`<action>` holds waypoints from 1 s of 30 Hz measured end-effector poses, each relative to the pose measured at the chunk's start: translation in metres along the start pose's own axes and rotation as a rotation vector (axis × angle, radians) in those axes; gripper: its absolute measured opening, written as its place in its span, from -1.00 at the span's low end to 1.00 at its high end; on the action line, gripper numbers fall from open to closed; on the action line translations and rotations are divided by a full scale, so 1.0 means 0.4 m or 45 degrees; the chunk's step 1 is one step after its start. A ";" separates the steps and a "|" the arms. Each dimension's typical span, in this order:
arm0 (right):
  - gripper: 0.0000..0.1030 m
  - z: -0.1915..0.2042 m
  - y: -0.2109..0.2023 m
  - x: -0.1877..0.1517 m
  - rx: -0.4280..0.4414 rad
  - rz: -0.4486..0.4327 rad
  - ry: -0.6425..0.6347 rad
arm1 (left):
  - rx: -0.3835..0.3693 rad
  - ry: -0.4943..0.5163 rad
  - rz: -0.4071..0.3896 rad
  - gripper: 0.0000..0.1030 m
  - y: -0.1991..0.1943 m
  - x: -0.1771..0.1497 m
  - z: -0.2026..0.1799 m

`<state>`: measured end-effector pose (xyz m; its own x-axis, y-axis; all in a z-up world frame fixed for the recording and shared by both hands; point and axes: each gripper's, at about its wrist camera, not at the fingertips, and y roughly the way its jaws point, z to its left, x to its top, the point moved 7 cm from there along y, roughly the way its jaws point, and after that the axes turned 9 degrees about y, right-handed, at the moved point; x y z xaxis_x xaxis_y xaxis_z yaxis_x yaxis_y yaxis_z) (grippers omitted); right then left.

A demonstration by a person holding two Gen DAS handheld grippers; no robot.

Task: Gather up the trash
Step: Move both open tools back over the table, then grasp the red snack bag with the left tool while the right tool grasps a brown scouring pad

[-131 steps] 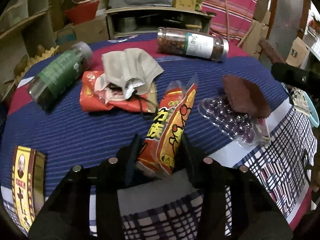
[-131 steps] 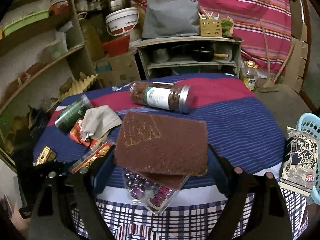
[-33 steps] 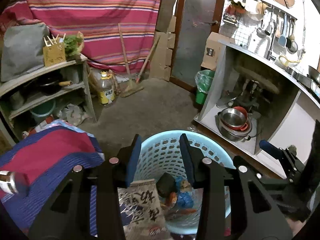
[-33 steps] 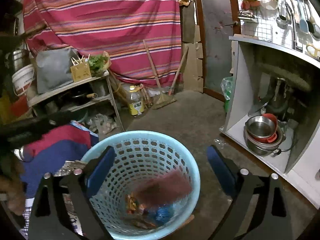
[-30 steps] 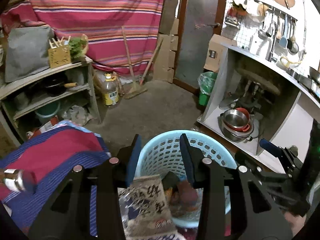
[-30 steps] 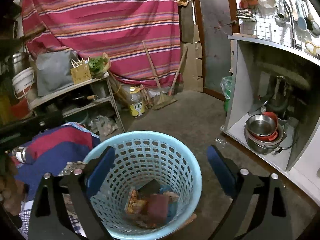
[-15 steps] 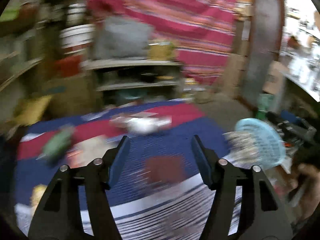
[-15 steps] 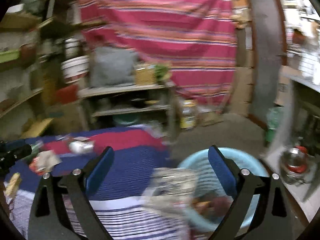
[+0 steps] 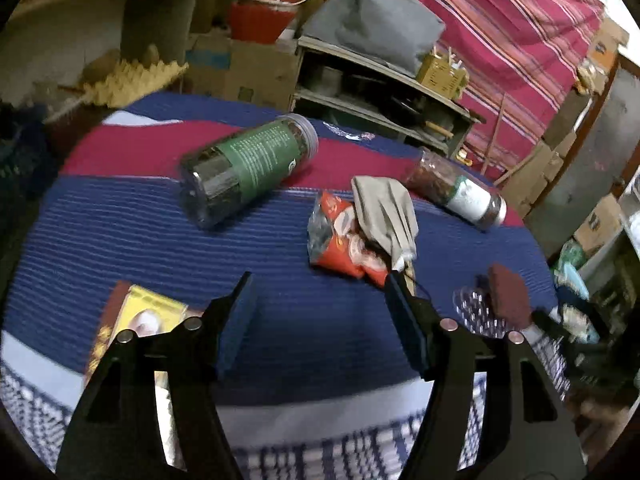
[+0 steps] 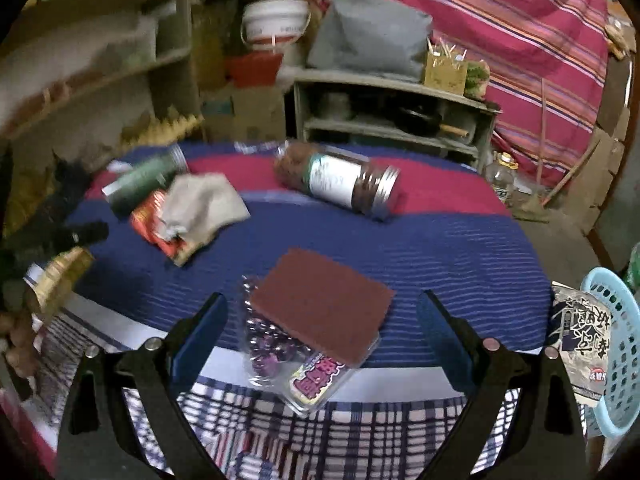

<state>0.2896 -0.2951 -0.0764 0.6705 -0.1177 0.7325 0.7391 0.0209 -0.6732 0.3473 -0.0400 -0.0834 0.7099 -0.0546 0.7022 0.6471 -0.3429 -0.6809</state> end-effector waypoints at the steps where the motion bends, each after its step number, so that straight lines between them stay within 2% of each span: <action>1: 0.81 -0.001 0.013 -0.001 -0.011 0.010 0.006 | 0.001 -0.005 -0.003 0.25 0.009 0.006 -0.002; 5: 0.81 -0.006 0.047 -0.004 0.009 0.051 0.082 | -0.013 -0.011 -0.004 0.25 0.049 0.022 -0.019; 7: 0.81 -0.007 0.057 -0.001 0.000 0.058 0.085 | 0.027 -0.008 0.005 0.22 0.077 0.021 -0.018; 9: 0.81 -0.011 0.060 -0.002 -0.003 0.058 0.087 | 0.048 -0.029 0.013 -0.49 0.099 0.019 -0.014; 10: 0.81 -0.016 0.062 -0.005 -0.005 0.066 0.090 | 0.033 -0.046 0.027 -0.61 0.110 0.017 -0.014; 13: 0.81 -0.031 0.066 -0.007 0.002 0.076 0.116 | -0.002 -0.058 0.027 -0.73 0.118 0.019 -0.017; 15: 0.81 -0.037 0.070 -0.013 0.033 0.093 0.164 | -0.006 -0.047 0.024 -0.92 0.122 0.020 -0.020; 17: 0.81 -0.034 0.069 -0.013 0.051 0.089 0.180 | 0.007 -0.037 0.004 -1.00 0.115 0.021 -0.021; 21: 0.81 -0.010 0.070 -0.015 0.058 0.072 0.144 | 0.053 0.014 -0.011 -1.00 0.068 0.025 -0.027; 24: 0.84 0.005 0.083 -0.023 0.019 0.087 0.119 | 0.091 0.062 -0.038 -1.00 0.013 0.029 -0.022; 30: 0.86 0.006 0.111 -0.025 -0.060 0.113 0.132 | 0.084 0.039 -0.079 -1.00 -0.059 0.028 -0.002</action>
<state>0.3160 -0.2904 -0.1133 0.7212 -0.2198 0.6569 0.6716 -0.0102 -0.7408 0.3398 -0.0333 -0.0591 0.6599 -0.0643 0.7486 0.7070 -0.2842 -0.6476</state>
